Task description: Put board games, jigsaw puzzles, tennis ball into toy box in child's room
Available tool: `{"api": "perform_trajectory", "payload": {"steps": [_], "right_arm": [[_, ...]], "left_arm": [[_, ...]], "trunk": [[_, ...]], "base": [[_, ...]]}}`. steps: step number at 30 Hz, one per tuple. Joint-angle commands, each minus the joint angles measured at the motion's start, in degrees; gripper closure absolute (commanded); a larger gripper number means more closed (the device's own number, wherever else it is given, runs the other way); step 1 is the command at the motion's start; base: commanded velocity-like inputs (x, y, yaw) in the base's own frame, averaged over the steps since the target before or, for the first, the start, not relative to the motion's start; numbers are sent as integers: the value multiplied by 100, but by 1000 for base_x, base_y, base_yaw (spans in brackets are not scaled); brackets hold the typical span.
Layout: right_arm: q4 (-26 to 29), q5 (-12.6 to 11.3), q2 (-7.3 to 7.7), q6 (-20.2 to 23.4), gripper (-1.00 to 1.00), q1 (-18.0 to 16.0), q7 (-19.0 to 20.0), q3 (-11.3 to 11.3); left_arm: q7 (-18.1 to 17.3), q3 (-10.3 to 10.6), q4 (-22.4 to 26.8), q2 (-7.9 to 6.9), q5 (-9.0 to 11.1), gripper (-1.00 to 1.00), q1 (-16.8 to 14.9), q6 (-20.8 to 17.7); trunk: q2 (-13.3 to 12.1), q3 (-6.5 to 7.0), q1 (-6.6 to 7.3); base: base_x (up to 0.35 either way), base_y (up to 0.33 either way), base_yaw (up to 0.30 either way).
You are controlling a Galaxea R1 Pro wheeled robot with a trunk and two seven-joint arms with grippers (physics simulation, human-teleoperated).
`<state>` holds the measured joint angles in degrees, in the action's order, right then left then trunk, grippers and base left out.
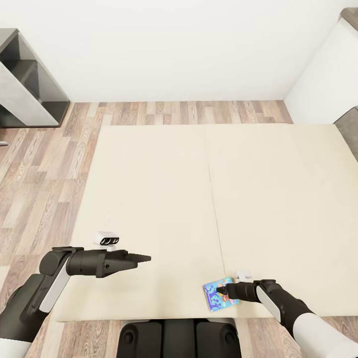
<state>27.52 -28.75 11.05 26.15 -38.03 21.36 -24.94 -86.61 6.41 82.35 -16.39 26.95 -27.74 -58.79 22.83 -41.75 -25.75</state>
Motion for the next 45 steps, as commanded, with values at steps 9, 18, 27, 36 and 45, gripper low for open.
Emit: {"api": "perform_trajectory", "payload": {"steps": [9, 18, 27, 36, 45], "right_arm": [[17, -18, 14, 12, -100, 1, -1, -28], [17, -19, 12, 12, -100, -2, -1, -28], [16, -20, 12, 12, -100, -1, -1, -28], [16, -18, 5, 13, -100, 1, -1, -28], [16, -19, -3, 13, -100, 1, -1, -28]], "left_arm": [[-14, 10, 0, -5, 8, -100, -3, -60], [-14, 10, -3, -5, 4, -100, -3, -58], [-14, 10, -8, -5, 4, -100, -3, -58], [-14, 10, -8, -5, 4, -100, -3, -61], [-10, 10, -8, -5, 4, -100, -3, -58]], "trunk": [[9, -6, -3], [9, -6, -3], [9, -6, -3], [9, -6, -3], [9, -6, -3]], "base": [[0, 0, 0], [0, 0, 0], [0, 6, 0], [0, 94, 0], [0, 29, 0]]}}
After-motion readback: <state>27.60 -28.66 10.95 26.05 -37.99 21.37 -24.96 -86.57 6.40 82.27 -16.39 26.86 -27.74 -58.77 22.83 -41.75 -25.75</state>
